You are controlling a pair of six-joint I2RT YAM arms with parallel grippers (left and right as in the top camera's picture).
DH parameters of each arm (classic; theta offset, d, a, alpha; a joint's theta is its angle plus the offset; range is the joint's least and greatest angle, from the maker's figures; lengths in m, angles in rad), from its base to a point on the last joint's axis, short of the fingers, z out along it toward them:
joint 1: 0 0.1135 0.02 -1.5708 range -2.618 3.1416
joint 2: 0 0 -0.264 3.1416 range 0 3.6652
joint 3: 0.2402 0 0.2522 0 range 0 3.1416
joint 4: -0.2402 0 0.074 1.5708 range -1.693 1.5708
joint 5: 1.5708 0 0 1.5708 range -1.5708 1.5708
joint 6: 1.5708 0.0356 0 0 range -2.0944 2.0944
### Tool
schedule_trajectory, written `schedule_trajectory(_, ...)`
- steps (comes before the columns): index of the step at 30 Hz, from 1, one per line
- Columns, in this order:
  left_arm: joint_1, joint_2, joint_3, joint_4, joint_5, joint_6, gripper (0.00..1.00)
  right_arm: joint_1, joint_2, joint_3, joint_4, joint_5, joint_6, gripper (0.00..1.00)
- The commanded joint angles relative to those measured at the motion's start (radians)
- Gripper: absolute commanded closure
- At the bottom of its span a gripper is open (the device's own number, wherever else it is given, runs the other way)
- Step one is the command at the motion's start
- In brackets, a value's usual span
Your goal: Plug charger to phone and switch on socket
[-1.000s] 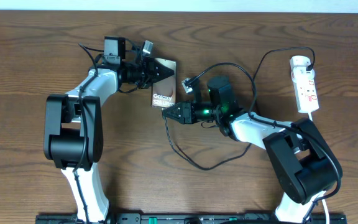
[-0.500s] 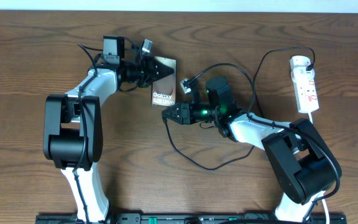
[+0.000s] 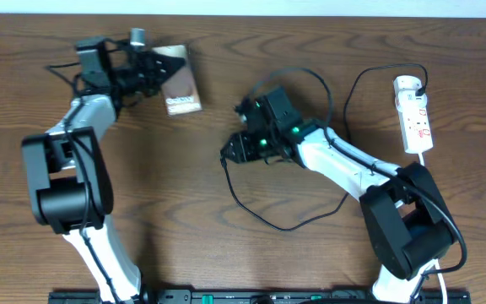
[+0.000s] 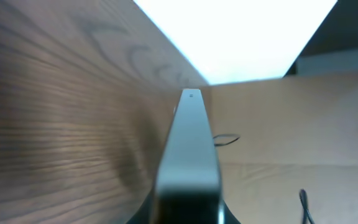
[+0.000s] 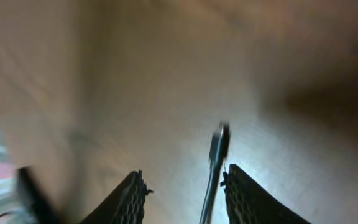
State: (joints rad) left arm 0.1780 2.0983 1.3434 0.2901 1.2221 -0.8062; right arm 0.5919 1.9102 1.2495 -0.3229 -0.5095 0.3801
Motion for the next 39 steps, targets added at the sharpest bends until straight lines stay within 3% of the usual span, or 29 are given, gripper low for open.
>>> schedule_trajectory(1,0.020,-0.008,0.012,0.012,0.097,-0.139,0.93,0.048,0.010,0.053,-0.027,0.204,-0.108,0.60)
schedule_trajectory(17,0.053,-0.008,0.011,0.015,0.134,-0.161,0.93,0.150,0.133,0.082,-0.081,0.317,-0.081,0.67)
schedule_trajectory(24,0.053,-0.008,0.011,0.015,0.140,-0.160,0.93,0.185,0.169,0.082,-0.081,0.391,-0.035,0.82)
schedule_trajectory(32,0.053,-0.008,0.011,0.015,0.155,-0.160,0.93,0.237,0.194,0.083,-0.117,0.517,0.036,0.82)
schedule_trajectory(34,0.053,-0.008,0.011,0.015,0.156,-0.160,0.93,0.236,0.206,0.083,-0.116,0.518,0.055,0.85)
schedule_trajectory(37,0.053,-0.008,0.011,0.015,0.159,-0.160,0.93,0.220,0.211,0.089,-0.131,0.512,0.065,0.99)
schedule_trajectory(39,0.053,-0.008,0.011,0.015,0.163,-0.161,0.93,0.195,0.201,0.122,-0.183,0.487,0.068,0.99)
